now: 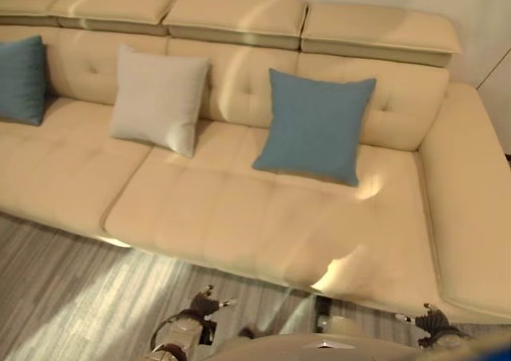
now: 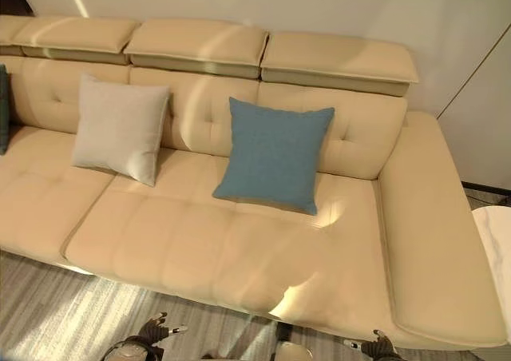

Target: Pick up all the scattered cushions and arrange them neatly on the sofa.

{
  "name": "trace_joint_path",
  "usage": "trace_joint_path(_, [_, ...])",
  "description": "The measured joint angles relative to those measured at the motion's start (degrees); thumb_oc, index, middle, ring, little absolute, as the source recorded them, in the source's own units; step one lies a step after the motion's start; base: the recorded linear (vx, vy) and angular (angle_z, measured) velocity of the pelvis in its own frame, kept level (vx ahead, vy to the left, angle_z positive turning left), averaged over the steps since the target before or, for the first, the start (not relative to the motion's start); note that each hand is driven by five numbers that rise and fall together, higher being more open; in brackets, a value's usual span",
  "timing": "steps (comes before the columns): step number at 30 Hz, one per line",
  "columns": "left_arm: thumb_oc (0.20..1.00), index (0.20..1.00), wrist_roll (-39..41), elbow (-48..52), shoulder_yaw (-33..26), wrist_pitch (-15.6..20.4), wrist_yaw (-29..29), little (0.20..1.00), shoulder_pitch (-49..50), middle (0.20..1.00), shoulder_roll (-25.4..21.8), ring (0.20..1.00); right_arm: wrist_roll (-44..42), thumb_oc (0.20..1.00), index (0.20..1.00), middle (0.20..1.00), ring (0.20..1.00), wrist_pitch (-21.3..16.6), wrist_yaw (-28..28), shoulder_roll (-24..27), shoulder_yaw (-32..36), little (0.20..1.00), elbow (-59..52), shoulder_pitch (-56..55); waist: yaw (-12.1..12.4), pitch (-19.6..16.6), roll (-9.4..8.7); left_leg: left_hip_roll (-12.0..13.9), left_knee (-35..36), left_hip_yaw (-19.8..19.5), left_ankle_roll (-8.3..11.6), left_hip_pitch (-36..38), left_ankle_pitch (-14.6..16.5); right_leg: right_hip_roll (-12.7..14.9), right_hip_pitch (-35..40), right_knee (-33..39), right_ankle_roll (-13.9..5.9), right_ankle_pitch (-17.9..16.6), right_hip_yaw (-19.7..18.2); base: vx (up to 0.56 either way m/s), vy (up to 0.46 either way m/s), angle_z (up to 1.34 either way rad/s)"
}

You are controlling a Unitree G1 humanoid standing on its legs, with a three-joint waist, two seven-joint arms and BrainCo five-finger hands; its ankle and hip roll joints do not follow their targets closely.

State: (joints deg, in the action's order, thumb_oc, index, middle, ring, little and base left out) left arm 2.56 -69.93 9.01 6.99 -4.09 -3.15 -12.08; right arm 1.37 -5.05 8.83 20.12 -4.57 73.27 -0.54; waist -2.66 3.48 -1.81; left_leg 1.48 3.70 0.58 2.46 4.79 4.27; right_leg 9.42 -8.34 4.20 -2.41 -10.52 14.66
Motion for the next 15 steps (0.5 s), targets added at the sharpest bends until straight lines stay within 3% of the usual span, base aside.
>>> trace_joint_path(1, [1.0,1.0,-0.4,-0.21,0.67,-0.2,-0.1,1.0,-0.17,1.0,-1.86,1.0,0.03,1.0,1.0,1.0,1.0,0.0,0.29,-1.57,-0.28,1.0,0.24,-0.85,-0.22,-1.15,-3.18,-4.52,-4.86,0.68,-1.78,-3.43,1.7,3.4,-3.1,-1.47,-1.91,-3.86,-2.43,-0.42,0.322,-0.59])
trace_joint_path(2, [1.0,1.0,-1.2,-0.13,1.15,-0.2,-0.04,1.0,-0.43,1.0,-2.44,1.0,0.09,1.0,1.0,1.0,1.0,0.1,0.06,-1.98,-0.49,1.0,-0.03,0.4,0.12,-1.13,-3.8,-6.03,-7.74,2.68,-4.67,-7.2,2.09,5.1,-6.26,0.04,-6.4,-10.59,-4.56,-0.36,0.175,-0.67])
trace_joint_path(3, [1.0,1.0,-1.44,-0.09,1.01,-0.16,-0.03,1.0,-1.23,1.0,-3.06,1.0,0.08,1.0,1.0,1.0,1.0,0.45,0.27,-2.5,-1.0,1.0,1.36,0.75,-0.9,-0.76,-3.98,-7.84,-11.36,4.0,-7.13,-10.93,1.76,5.18,-8.06,-1.17,-4.39,-12.45,-4.28,-0.35,0.121,-0.74])
trace_joint_path(4, [1.0,1.0,-1.46,-0.19,1.06,-0.12,-0.03,1.0,-1.18,1.0,-4.26,1.0,0.07,1.0,1.0,1.0,1.0,0.8,0.19,-3.13,-2.01,1.0,2.19,2.07,-0.26,-0.08,-3.09,-6.62,-15.18,5.81,-8.54,-14.78,3.02,4.17,-10.66,-1.23,-2.91,-13.55,-7.3,-0.17,0.007,-0.62])
trace_joint_path(5, [1.0,1.0,-1.47,-1.49,-0.73,-0.27,-0.06,1.0,-1.65,1.0,-3.87,1.0,0.06,1.0,1.0,1.0,1.0,1.3,-0.31,-3.07,-2.82,1.0,2.68,2.16,0.36,0.11,-0.44,-4.14,-12.77,6.15,-8.88,-14.4,0.87,0.27,-11.85,-13.63,-3.68,-0.83,-8.28,-0.07,-0.058,-0.57])
trace_joint_path(6, [1.0,1.0,-1.47,-1.52,-0.61,-0.16,-0.02,1.0,-0.59,1.0,-3.87,1.0,0.06,1.0,1.0,1.0,1.0,1.76,-0.45,-2.76,-2.82,1.0,2.93,1.59,1.07,-0.4,2.02,-2.66,-9.4,5.79,-8.35,-12.34,-1.8,-2.08,-10.05,-21.4,-4.41,5.61,-7.52,-0.02,-0.077,-0.42])
trace_joint_path(7, [1.0,1.0,-1.44,-1.05,-0.5,-0.09,-0.07,1.0,0.46,1.0,-4.83,1.0,0.06,1.0,1.0,1.0,1.0,1.69,-0.65,-2.67,-2.79,1.0,1.75,0.57,2.3,-1.83,2.07,-3.07,-6.33,5.33,-6.31,-11.25,-3.27,-1.97,-5.44,-22.33,-5.49,10.99,-5.77,0.03,-0.152,-0.26])
trace_joint_path(8, [1.0,1.0,-1.44,-1.09,-0.55,-0.13,-0.07,1.0,1.1,1.0,-5.66,1.0,0.07,1.0,1.0,1.0,1.0,1.57,-0.8,-2.79,-2.81,1.0,1.3,0.61,2.72,-2.25,1.41,-4.09,-5.6,5.51,-5.98,-11.54,-3.83,-1.13,-2.37,-19.17,-5.33,13.41,-5.53,0.03,-0.126,-0.14])
trace_joint_path(9, [1.0,1.0,-1.46,-1.26,-0.75,-0.31,-0.08,1.0,2.34,1.0,-6.14,1.0,0.07,1.0,1.0,1.0,1.0,1.55,-0.85,-2.82,-2.86,1.0,0.38,0.83,3.65,-3.01,-0.33,-5.67,-4.46,5.59,-4.73,-11.9,-4.68,-0.43,3.94,-8.93,-5.4,14.71,-5.28,0.03,-0.155,-0.01])
trace_joint_path(10, [1.0,1.0,-1.47,-1.29,-0.8,-0.36,0.02,1.0,3.61,1.0,-5.54,1.0,0.07,1.0,1.0,1.0,1.0,1.27,-0.87,-2.79,-2.9,1.0,0.11,0.9,3.94,-3.32,0.23,-5.42,-3.67,4.98,-4.01,-11.94,-5.09,-1.25,4.86,-6.18,-4.87,14.07,-5.25,0.01,-0.103,0.22])
trace_joint_path(11, [1.0,1.0,-1.53,-1.28,-0.52,-0.43,-0.02,1.0,5.0,1.0,-4.78,1.0,0.07,1.0,1.0,1.0,1.0,1.21,-0.89,-2.93,-2.91,1.0,-0.22,1.24,3.93,-3.61,-0.21,-5.42,-2.3,4.85,-0.79,-12.09,-3.83,-1.74,4.59,-6.62,-3.82,14.0,-5.1,0.01,-0.123,0.4])
trace_joint_path(12, [1.0,1.0,-1.59,-1.37,-0.52,-0.61,-0.03,1.0,5.18,1.0,-4.94,1.0,0.09,1.0,1.0,1.0,1.0,1.13,-0.87,-3.73,-2.98,1.0,-0.23,0.5,3.17,-3.95,-3.36,-6.89,-3.95,5.03,1.11,-13.0,-1.93,0.87,3.44,-6.09,-1.87,12.67,-4.95,0.01,-0.074,0.45])
trace_joint_path(13, [1.0,1.0,-1.76,-1.36,-0.39,-0.92,0.01,1.0,5.05,1.0,-4.73,1.0,0.09,1.0,1.0,1.0,1.0,1.14,-0.87,-3.92,-3.08,1.0,0.31,0.21,3.23,-3.94,-4.21,-6.51,-11.81,4.29,-1.45,-15.25,-1.16,1.39,2.7,-6.22,-1.16,12.06,-4.74,0.0,-0.041,0.1])
trace_joint_path(14, [1.0,1.0,-2.08,-1.37,-0.11,-1.39,0.0,1.0,5.36,1.0,-4.18,1.0,0.09,1.0,1.0,1.0,1.0,1.17,-0.86,-3.38,-4.44,1.0,0.37,0.26,3.51,-4.26,-3.4,-4.29,-15.98,2.88,-1.32,-15.08,0.74,0.26,2.56,-5.86,-1.48,11.86,-4.64,0.01,-0.031,-0.14])
trace_joint_path(15, [1.0,1.0,-2.1,-1.39,-0.16,-1.59,0.01,1.0,5.51,1.0,-3.67,1.0,0.17,1.0,1.0,1.0,1.0,1.04,-0.82,-2.54,-5.56,1.0,0.22,0.18,3.38,-5.64,-1.39,-2.53,-12.17,2.0,-3.68,-13.41,0.92,-1.26,2.71,-4.72,-2.49,10.59,-4.32,0.01,-0.031,-0.29])
